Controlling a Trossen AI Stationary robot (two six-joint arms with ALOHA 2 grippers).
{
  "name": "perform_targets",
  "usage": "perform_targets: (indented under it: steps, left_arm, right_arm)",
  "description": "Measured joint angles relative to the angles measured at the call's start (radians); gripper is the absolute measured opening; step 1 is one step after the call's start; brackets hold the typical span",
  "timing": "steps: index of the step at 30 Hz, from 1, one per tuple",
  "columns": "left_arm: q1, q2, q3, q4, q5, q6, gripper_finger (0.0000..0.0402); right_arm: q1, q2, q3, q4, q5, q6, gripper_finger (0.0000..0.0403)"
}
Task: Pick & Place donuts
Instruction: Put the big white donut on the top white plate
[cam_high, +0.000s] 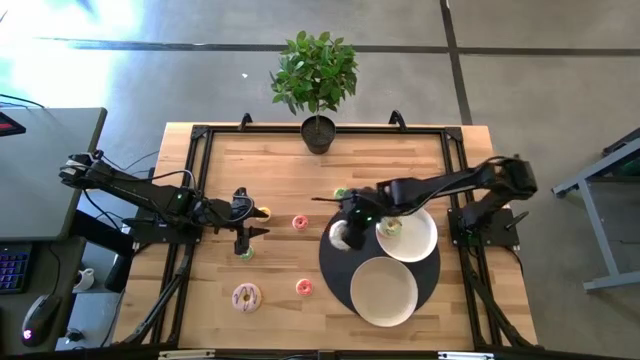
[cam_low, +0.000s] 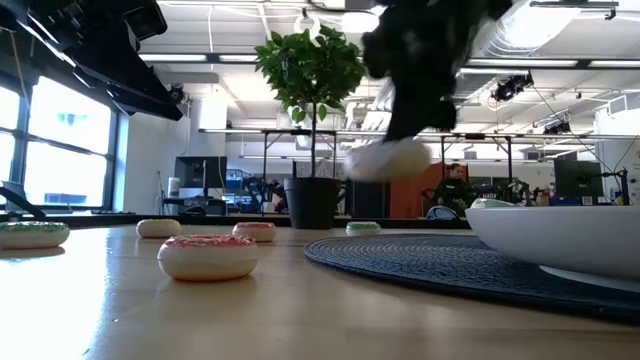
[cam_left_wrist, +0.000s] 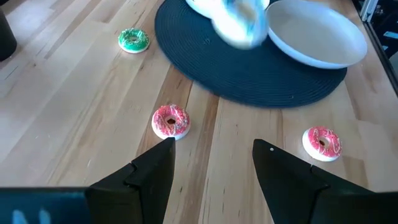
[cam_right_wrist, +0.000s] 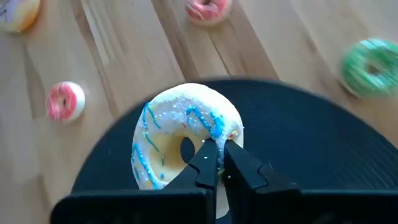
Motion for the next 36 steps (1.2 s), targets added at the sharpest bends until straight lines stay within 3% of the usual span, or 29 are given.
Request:
perform_targets:
  steps: [4, 9, 12, 16, 21, 26, 36]
  left_arm:
    - [0.000, 0.000, 0.001, -0.022, 0.000, 0.000, 0.0213]
    - [0.000, 0.000, 0.001, -0.024, 0.004, -0.004, 0.0213]
    - [0.000, 0.000, 0.001, -0.023, 0.004, -0.004, 0.0213]
    - [0.000, 0.000, 0.001, -0.023, 0.004, -0.004, 0.0213]
    - [0.000, 0.000, 0.001, -0.023, 0.004, -0.004, 0.0213]
    - [0.000, 0.000, 0.001, -0.023, 0.004, -0.003, 0.0213]
    - [0.000, 0.000, 0.001, -0.022, 0.005, 0.000, 0.0213]
  right_arm:
    - [0.037, -0.130, 0.005, -0.211, 0.008, 0.089, 0.0017]
    - [0.115, -0.272, 0.000, -0.528, 0.142, 0.295, 0.0013]
    - [0.156, -0.350, -0.056, -0.622, 0.228, 0.446, 0.0012]
    - [0.186, -0.451, -0.205, -0.603, 0.314, 0.615, 0.0015]
    - [0.189, -0.551, -0.414, -0.519, 0.340, 0.760, 0.0016]
    - [0.189, -0.611, -0.585, -0.397, 0.336, 0.794, 0.0020]
    - [0.183, -0.620, -0.629, -0.336, 0.391, 0.734, 0.0036]
